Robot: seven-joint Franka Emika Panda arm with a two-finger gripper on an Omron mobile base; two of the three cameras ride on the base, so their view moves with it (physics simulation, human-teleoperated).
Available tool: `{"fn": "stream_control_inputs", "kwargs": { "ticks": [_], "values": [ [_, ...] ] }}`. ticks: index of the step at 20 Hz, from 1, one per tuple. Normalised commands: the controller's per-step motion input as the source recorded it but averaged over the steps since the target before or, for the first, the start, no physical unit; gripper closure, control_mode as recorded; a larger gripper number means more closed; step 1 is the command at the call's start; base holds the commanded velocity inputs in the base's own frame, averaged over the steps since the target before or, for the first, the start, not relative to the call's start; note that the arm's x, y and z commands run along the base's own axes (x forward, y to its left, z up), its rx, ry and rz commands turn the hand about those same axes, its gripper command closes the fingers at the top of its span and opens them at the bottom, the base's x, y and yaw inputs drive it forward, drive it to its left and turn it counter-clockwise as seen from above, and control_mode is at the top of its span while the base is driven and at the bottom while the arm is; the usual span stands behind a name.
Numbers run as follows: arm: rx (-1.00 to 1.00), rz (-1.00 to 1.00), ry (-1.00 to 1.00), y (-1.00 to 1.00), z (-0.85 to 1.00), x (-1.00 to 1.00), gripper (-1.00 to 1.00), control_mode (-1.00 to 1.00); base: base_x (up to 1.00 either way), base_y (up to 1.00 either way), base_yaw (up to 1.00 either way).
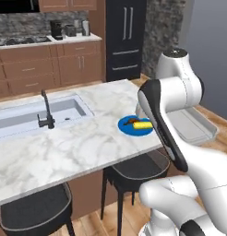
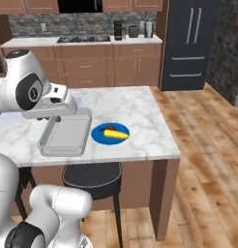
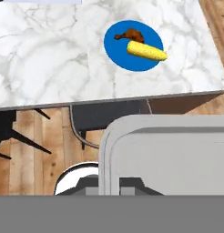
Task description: Retrieve the tupperware and aluminum foil from the cabinet and place them on the dining counter near the plate with corn and chicken drumstick to prepare for storing leftovers.
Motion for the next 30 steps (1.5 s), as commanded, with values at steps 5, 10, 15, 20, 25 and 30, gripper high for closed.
{"fn": "stream_control_inputs", "kwargs": {
  "ticks": [5,10,15,20,25,30],
  "values": [
    [0.00,0.00,0.00,0.00,0.00,0.00,1.00,1.00,1.00,-0.33,0.52],
    [0.00,0.07,0.01,0.01,-0.13,0.20,1.00,-1.00,0.80,0.03,0.36],
    [0.00,0.27,0.02,0.05,-0.80,1.00,1.00,-1.00,0.00,0.00,0.00],
    [0.00,0.15,0.00,0.34,-0.86,0.89,1.00,-1.00,0.00,0.00,0.00],
    [-0.01,0.01,0.00,0.57,-0.76,0.56,1.00,-1.00,0.00,0.00,0.00],
    [0.00,0.00,0.00,0.56,-0.60,0.69,1.00,-1.00,0.00,0.00,0.00]
  ]
}}
